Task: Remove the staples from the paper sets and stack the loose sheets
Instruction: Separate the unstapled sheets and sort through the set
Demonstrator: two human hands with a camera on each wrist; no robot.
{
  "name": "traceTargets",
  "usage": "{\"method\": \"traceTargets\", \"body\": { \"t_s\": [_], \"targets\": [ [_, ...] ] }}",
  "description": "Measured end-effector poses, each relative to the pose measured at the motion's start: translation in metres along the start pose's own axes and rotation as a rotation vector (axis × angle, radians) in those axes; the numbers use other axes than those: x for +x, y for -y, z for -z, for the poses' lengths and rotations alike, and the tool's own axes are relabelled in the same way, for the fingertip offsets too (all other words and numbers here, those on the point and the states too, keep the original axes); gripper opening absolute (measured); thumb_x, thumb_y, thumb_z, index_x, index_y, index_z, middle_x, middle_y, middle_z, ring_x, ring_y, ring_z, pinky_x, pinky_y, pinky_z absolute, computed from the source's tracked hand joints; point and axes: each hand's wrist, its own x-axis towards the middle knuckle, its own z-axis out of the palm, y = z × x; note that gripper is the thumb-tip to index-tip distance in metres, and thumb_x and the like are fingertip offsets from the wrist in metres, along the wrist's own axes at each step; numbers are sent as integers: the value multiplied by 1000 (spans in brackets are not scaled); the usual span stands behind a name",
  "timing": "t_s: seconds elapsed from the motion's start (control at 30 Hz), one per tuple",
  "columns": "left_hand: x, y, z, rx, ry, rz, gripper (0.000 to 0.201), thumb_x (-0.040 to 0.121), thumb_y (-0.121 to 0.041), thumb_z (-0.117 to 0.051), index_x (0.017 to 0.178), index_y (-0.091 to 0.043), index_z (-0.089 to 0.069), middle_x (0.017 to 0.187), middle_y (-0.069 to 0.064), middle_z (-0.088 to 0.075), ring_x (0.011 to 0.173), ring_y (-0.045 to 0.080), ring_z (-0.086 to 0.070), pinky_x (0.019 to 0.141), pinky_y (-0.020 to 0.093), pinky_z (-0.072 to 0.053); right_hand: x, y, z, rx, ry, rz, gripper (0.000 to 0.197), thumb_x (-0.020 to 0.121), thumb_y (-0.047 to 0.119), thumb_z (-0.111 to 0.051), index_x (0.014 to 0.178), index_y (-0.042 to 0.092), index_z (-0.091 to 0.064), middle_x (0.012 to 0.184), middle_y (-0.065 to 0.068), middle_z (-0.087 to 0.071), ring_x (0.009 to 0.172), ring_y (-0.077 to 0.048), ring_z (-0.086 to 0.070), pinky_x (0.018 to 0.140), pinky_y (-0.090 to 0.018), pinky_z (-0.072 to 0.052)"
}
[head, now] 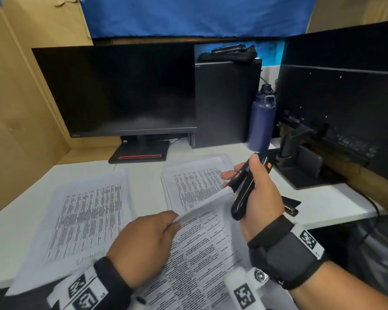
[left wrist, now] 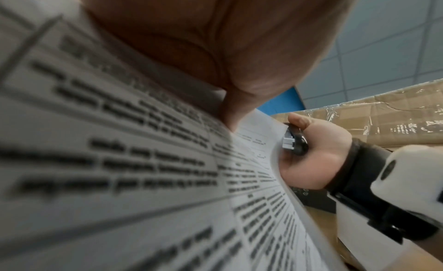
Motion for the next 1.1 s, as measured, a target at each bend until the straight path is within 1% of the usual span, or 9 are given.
{"method": "traceTargets", "body": {
  "t_s": [0.17,0.3,0.4,0.5,0.63,0.8,0.93,1.0,1.1],
  "targets": [
    [-2,-7,-5,14,9,-32,30,106,-44,-42,80,-32,-50,66,-6,-57,65,11,-56,58,25,-40,-9,0,-3,-152,-31,80,56,83,74,-46,61,27,-68,69,-4,-72,75,-27,-69,90,-54,-54],
    [-6,-14,-6,45,-4,-56,31,106,-44,-41,76,-40,-44,65,-10,-54,64,8,-54,58,20,-36,-9,3,-2,-224,-97,107,65,86,76,-40,72,17,-63,65,-7,-73,61,-23,-66,71,-44,-56],
    [-9,-19,-9,53,-54,-87,19,106,-42,-43,95,-38,-57,70,-16,-57,71,7,-58,61,19,-40,-8,5,0,-299,-102,108,71,82,80,-36,70,14,-61,59,-4,-69,49,-15,-63,60,-30,-49],
    [-13,-22,-14,116,-94,-122,20,105,-42,-40,108,-38,-59,84,-15,-67,75,10,-63,68,27,-51,-8,6,2,-369,-81,144,73,70,82,-35,68,13,-59,55,-3,-64,49,-15,-61,60,-33,-49],
    [-13,-24,-18,181,-153,-163,23,101,-45,-34,92,-34,-51,67,-15,-53,56,9,-52,51,27,-43,8,13,6,-392,-28,145,64,87,77,-45,60,21,-61,59,-3,-67,60,-20,-64,68,-38,-52],
    [5,-8,9,20,-123,65,32,107,-40,-41,77,-29,-47,61,-6,-55,55,8,-52,50,26,-38,61,40,45,-245,10,14,13,93,19,-62,102,12,-57,77,-13,-64,66,-21,-63,67,-37,-50],
    [30,5,44,-587,-197,397,28,107,-23,-48,92,-16,-71,80,6,-78,75,22,-73,69,34,-56,104,53,107,-782,-105,-19,12,84,18,-69,91,11,-62,81,-12,-65,73,-29,-61,70,-39,-47],
    [50,17,49,-936,-163,524,24,106,-13,-50,108,-7,-73,95,12,-81,93,33,-77,89,49,-60,113,55,132,-987,-111,-80,18,83,22,-75,90,7,-69,81,-12,-71,79,-33,-67,76,-41,-49],
    [91,33,44,-1018,-118,617,22,104,-4,-51,117,0,-68,113,22,-77,107,41,-72,104,58,-53,112,55,150,-1171,-99,-163,24,86,24,-76,73,5,-67,72,-15,-69,70,-31,-63,70,-38,-45]
  ]
}}
